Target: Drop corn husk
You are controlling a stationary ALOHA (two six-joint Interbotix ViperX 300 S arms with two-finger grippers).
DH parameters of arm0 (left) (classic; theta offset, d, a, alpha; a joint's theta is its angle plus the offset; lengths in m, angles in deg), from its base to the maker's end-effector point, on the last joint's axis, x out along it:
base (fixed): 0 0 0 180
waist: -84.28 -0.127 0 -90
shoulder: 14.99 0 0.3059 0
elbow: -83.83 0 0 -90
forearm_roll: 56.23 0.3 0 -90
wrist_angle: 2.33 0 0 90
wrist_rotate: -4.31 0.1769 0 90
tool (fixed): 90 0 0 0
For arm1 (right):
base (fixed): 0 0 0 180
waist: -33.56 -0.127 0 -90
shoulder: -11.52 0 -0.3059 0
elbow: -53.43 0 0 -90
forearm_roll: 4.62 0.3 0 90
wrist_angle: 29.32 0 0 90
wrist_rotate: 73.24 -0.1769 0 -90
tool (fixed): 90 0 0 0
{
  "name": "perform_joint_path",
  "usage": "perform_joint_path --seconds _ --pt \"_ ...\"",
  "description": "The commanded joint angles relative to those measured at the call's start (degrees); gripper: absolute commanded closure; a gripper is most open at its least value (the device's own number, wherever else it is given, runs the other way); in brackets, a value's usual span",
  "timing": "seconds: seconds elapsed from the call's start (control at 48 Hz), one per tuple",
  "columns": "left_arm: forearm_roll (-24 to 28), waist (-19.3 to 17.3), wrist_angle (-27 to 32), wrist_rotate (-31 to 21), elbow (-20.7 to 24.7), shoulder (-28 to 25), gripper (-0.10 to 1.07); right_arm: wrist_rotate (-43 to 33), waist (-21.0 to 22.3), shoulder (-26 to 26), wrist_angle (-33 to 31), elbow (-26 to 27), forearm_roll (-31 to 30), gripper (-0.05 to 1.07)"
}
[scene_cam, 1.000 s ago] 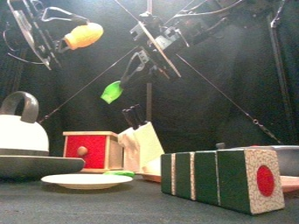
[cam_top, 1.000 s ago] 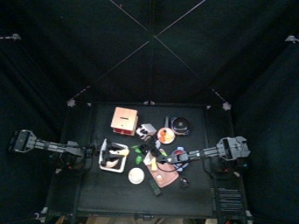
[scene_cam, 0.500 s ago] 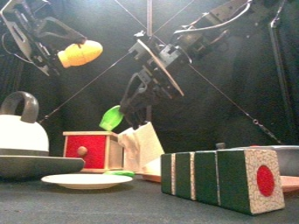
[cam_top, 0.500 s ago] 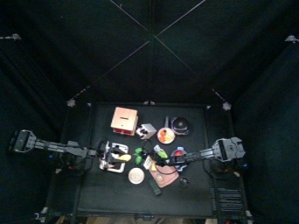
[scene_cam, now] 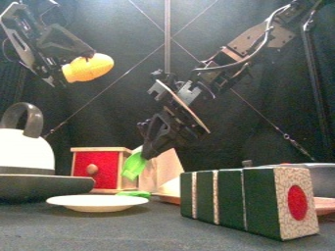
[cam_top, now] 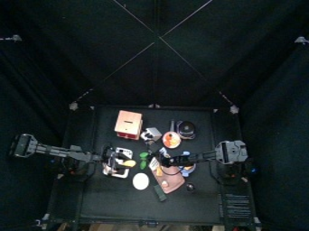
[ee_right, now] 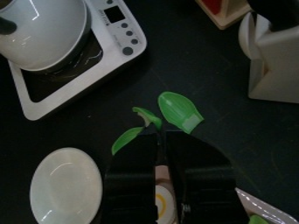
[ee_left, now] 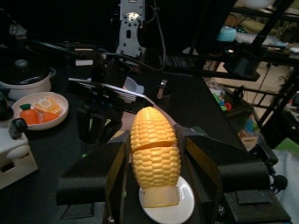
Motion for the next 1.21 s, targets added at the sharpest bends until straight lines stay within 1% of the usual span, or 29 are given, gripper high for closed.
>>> perform_joint_path --seconds 0.0,0.167,0.312,0.438,0.604,0.688,0.979,1.188 --pt "0.2 -0.2 -0.2 0.1 1.6 0.0 0.37 0.2 0.4 1.0 0.1 0.6 0.1 0.41" --pt "0.2 -0.2 -0.1 0.1 1.6 0.0 0.37 0.2 0.5 0.5 -0.1 0.7 0.1 0.31" --pt "0.3 -0.1 -0.1 0.1 1.6 0.0 0.37 0.2 0.5 0.5 -0.9 0.7 0.2 0.26" --pt "0.2 -0.2 0.1 0.1 1.6 0.0 0.37 0.2 0.5 0.5 -2.5 0.5 1.0 0.26" --pt "0.3 -0.1 0.1 0.1 1.5 -0.1 0.37 0.4 0.5 1.3 -7.1 0.1 1.6 0.26" --pt "0.2 -0.1 0.1 0.1 1.6 0.0 0.37 0.4 0.2 1.6 -8.3 -0.2 1.7 0.26" --pt "0.3 -0.1 0.2 0.1 1.6 -0.1 0.37 0.4 0.1 2.7 -8.3 -1.8 1.8 0.26" --pt "0.2 -0.2 0.2 0.1 1.4 -0.1 0.37 0.4 0.1 2.8 -8.3 -2.0 1.8 0.26"
